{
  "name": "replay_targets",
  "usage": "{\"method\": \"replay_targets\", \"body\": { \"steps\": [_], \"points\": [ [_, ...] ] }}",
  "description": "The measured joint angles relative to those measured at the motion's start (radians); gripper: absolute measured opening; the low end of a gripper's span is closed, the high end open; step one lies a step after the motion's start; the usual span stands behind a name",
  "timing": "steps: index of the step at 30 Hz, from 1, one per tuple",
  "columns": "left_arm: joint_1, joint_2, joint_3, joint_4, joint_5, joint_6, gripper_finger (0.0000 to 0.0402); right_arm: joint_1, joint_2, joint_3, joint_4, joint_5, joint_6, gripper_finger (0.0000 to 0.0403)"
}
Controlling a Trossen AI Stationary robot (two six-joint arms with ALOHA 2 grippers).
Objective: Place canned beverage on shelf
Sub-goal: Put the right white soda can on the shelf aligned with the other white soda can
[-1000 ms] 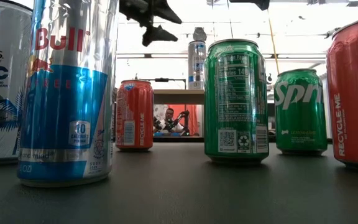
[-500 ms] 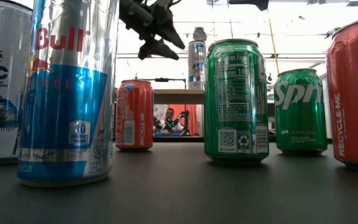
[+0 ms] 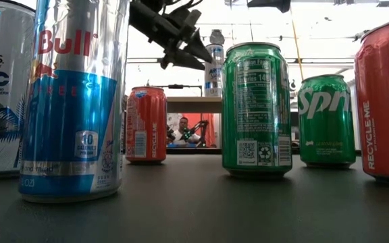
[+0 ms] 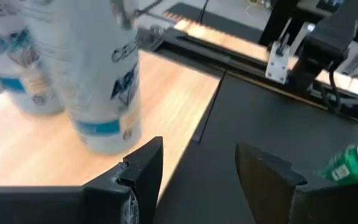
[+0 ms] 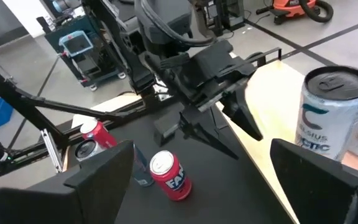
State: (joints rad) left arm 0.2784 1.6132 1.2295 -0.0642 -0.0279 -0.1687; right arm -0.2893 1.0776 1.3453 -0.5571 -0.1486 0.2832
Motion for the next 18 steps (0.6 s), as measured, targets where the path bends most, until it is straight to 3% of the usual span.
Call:
{"method": "replay_targets", "body": {
  "steps": [8, 18],
  "points": [
    [0.003, 0.040, 0.001, 0.063, -0.131, 0.001, 0.0200, 0.001, 0.007, 0.000, 0.000, 0.000, 0.003, 0.0357],
    [0.016, 0.071, 0.001, 0.147, -0.078, 0.001, 0.0200, 0.000, 0.006, 0.000, 0.000, 0.023, -0.014, 0.0357]
  ]
}}
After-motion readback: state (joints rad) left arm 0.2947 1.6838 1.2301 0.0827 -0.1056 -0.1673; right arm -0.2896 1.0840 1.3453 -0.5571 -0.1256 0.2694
